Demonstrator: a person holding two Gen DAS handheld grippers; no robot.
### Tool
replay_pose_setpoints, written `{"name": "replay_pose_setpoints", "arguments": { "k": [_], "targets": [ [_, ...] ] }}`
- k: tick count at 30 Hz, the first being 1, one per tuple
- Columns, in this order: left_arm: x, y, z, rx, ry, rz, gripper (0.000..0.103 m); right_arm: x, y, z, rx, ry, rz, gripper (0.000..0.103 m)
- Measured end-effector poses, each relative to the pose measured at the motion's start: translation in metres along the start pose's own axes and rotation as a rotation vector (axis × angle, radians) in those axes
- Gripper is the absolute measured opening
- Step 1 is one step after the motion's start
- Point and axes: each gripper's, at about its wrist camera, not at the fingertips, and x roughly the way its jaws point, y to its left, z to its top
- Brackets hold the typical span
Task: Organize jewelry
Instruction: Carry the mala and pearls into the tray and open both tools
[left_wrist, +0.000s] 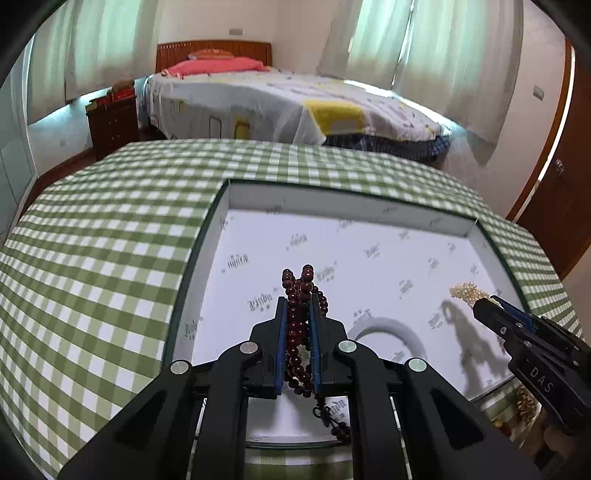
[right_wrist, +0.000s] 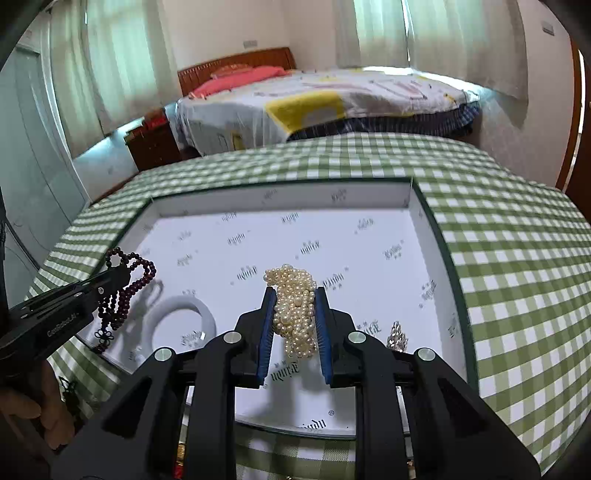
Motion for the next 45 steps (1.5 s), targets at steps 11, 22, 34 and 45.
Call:
{"name": "replay_pose_setpoints", "arguments": {
  "k": [11,22,34,45],
  "targets": [
    [0.017,0.003,-0.004,-0.019,0.073,0.002,0.016,0.014,-0.007,-0.005,0.032,0.066,0.010,0.031],
    [0.006,-0.009,-0.002,0.006,0.042,0.000,0.059,-0.007,-0.006,-0.002,0.034,0.017,0.014,0.039],
    [-0.061,-0.004,-0.004,0.025,-0.108,-0.010,0.066,-0.059,-0.002,-0.017,0.017,-0.055,0.007,0.040],
    [-0.109,0.014,-0.042,0.004,-0.178,0.044,0.066,-0.092,0.003,-0.059,-0.024,-0.076,-0.007,0.040]
  ]
}}
